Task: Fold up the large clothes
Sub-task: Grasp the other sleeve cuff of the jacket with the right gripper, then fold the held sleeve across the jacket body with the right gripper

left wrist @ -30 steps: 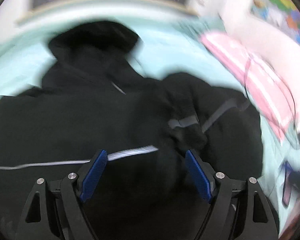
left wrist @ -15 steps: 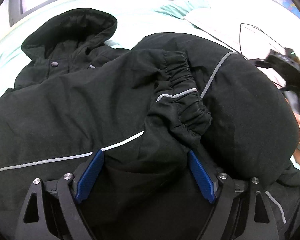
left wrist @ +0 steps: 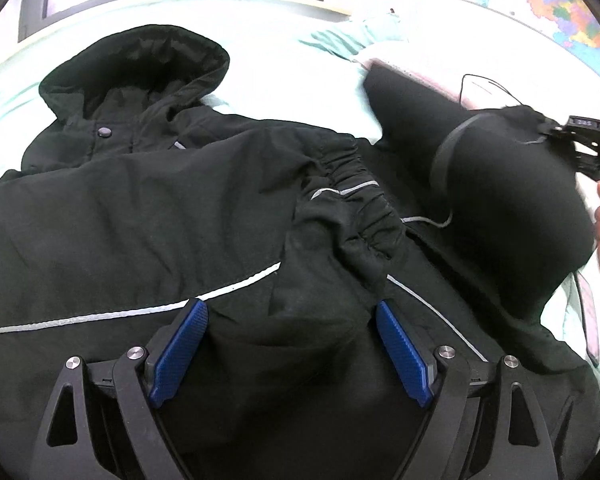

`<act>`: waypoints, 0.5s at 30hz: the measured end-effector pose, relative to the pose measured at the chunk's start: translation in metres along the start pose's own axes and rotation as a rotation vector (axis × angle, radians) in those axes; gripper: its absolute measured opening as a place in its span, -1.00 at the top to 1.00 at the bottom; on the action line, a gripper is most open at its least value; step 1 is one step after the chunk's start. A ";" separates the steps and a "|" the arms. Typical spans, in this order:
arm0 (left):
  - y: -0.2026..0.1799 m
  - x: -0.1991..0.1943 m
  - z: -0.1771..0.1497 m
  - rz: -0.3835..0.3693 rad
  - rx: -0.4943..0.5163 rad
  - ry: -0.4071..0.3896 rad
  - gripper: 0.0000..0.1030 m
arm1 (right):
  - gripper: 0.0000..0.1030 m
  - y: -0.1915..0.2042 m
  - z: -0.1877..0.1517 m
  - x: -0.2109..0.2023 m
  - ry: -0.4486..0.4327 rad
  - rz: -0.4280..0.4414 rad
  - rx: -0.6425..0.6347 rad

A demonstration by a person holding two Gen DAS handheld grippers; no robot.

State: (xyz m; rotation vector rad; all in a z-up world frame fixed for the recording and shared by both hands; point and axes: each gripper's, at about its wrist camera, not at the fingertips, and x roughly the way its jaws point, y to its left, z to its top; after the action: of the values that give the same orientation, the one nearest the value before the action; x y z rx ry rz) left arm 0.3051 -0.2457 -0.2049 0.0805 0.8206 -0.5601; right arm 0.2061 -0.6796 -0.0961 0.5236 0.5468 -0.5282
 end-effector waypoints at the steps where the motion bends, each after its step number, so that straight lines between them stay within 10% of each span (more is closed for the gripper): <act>1: -0.001 0.000 0.000 0.000 0.000 -0.001 -0.67 | 0.46 -0.007 0.005 -0.004 -0.016 -0.051 -0.006; 6: -0.003 0.003 -0.001 0.023 0.014 0.008 -0.67 | 0.50 -0.070 0.023 -0.013 -0.059 -0.294 0.048; 15: -0.003 0.004 0.000 0.026 0.017 0.009 -0.67 | 0.51 -0.088 0.005 0.005 0.030 -0.225 0.028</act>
State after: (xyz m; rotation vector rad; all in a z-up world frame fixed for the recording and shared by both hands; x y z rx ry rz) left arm 0.3061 -0.2503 -0.2074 0.1091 0.8223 -0.5427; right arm 0.1596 -0.7499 -0.1234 0.4997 0.6320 -0.7438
